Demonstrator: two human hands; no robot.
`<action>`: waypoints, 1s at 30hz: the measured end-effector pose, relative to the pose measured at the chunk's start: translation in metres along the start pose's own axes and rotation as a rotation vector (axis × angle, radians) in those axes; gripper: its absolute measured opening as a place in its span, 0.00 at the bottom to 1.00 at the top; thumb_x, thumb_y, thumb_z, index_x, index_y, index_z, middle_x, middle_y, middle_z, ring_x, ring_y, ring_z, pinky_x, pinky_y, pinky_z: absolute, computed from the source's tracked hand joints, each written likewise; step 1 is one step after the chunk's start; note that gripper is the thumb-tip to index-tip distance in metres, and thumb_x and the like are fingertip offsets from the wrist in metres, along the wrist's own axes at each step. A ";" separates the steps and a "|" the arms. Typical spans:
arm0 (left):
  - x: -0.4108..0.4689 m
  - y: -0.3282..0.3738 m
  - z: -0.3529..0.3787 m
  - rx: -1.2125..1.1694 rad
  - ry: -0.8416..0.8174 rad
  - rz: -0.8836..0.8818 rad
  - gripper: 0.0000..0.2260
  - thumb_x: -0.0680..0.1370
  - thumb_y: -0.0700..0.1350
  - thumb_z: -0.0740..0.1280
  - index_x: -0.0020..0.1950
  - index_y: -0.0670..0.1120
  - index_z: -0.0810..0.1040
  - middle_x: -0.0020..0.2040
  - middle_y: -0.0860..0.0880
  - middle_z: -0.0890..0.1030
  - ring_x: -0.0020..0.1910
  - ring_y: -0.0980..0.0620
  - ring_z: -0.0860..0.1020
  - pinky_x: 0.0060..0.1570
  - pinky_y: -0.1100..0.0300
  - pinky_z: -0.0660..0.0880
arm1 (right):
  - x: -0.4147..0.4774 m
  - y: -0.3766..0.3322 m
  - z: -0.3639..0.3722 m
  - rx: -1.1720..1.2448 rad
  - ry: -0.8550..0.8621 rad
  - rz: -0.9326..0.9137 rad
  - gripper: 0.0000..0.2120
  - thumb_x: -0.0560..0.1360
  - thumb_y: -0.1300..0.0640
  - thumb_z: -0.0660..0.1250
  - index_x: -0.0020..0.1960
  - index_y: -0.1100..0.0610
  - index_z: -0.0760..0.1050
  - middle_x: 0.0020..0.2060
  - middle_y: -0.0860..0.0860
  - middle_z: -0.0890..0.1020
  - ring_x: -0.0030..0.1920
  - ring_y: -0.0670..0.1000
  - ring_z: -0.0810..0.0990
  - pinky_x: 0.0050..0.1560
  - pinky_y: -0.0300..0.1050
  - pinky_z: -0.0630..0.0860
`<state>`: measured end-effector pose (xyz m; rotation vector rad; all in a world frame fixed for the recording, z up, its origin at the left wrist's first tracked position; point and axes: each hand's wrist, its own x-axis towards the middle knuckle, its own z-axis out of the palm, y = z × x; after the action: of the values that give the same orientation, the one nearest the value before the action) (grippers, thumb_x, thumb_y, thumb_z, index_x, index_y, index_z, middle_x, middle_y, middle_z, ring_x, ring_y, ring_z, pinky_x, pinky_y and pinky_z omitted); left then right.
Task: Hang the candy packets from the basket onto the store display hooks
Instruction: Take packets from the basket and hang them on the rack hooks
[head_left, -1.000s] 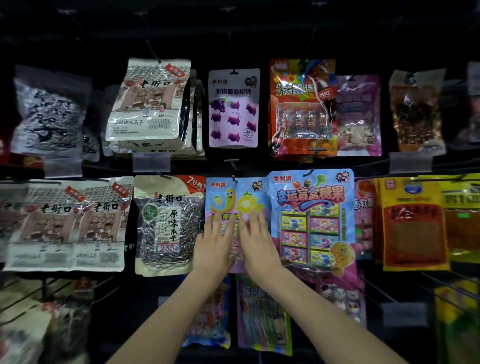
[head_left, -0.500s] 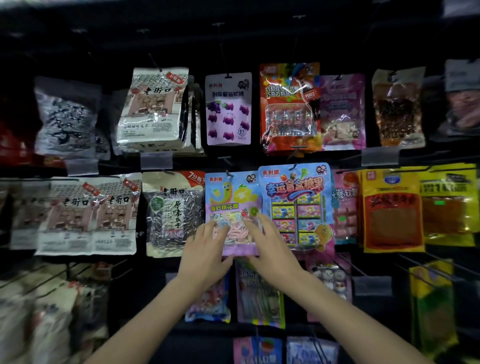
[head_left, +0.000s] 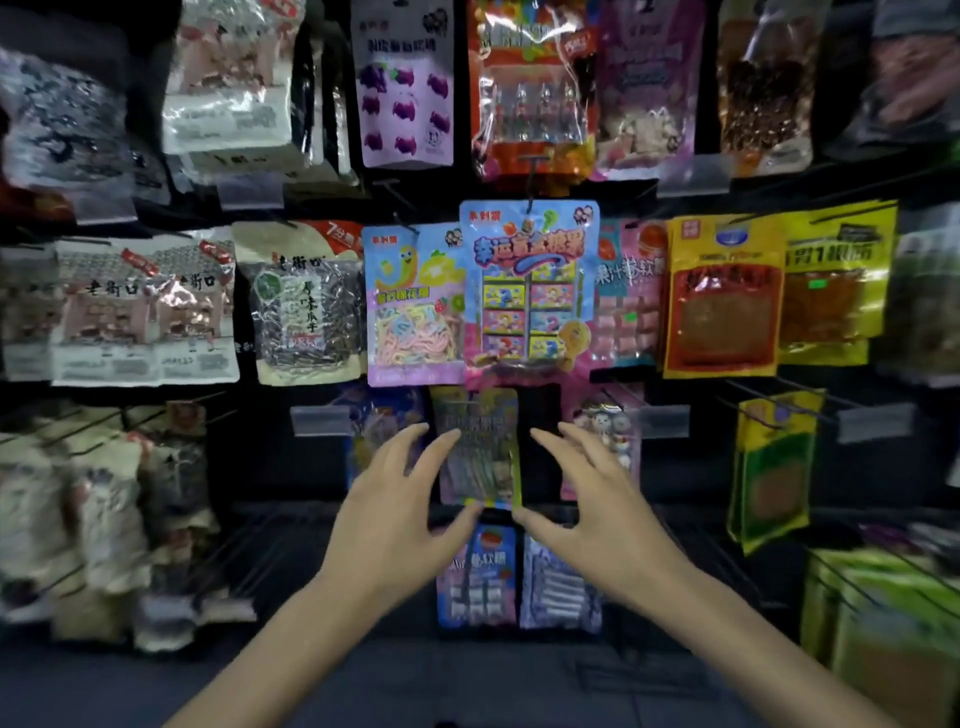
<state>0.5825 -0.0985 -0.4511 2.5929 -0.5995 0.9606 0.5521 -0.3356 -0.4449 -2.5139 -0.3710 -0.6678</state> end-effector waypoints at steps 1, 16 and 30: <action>-0.009 0.006 0.004 -0.015 -0.018 0.006 0.36 0.77 0.72 0.57 0.82 0.60 0.61 0.80 0.53 0.62 0.78 0.51 0.65 0.69 0.52 0.75 | -0.013 0.006 0.001 0.005 -0.015 0.014 0.40 0.77 0.34 0.69 0.82 0.36 0.53 0.82 0.36 0.49 0.83 0.45 0.50 0.81 0.51 0.58; -0.171 0.014 0.163 -0.030 -0.580 0.074 0.32 0.76 0.67 0.62 0.76 0.51 0.73 0.69 0.48 0.77 0.63 0.44 0.80 0.53 0.47 0.81 | -0.184 0.142 0.120 -0.075 -0.455 0.350 0.37 0.79 0.43 0.71 0.82 0.47 0.60 0.76 0.46 0.65 0.77 0.48 0.66 0.74 0.37 0.63; -0.290 0.013 0.265 0.169 -1.183 0.084 0.45 0.76 0.74 0.48 0.85 0.51 0.41 0.85 0.42 0.50 0.82 0.36 0.54 0.71 0.38 0.68 | -0.243 0.166 0.250 0.158 -0.840 0.714 0.33 0.78 0.45 0.73 0.79 0.51 0.66 0.68 0.52 0.79 0.62 0.53 0.82 0.59 0.45 0.78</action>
<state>0.5204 -0.1419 -0.8363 3.0951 -0.8856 -0.6739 0.5066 -0.3706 -0.8273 -2.4008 0.2051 0.6768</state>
